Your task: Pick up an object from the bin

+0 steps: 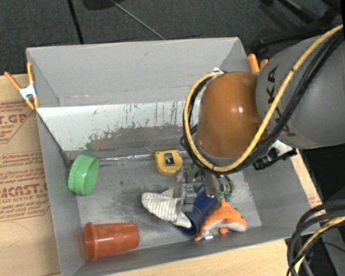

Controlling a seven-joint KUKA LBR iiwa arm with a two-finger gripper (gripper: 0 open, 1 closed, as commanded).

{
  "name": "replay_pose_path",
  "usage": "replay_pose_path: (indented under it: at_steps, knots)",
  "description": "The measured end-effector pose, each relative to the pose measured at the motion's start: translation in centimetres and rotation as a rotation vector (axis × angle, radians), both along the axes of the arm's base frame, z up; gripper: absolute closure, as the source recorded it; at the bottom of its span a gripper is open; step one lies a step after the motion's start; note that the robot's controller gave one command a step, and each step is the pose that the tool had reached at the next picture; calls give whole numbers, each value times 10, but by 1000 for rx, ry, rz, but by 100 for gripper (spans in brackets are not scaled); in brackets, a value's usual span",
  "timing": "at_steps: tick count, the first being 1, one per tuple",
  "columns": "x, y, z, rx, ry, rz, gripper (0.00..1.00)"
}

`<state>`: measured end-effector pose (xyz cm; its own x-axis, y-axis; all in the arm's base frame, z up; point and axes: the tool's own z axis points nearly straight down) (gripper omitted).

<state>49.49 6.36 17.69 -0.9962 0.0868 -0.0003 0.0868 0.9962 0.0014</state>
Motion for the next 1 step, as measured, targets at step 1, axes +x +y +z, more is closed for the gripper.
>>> replay_pose_path:
  at_steps: [1]
  knots:
    - [6, -19, 125, -1, -3, 37, 100]
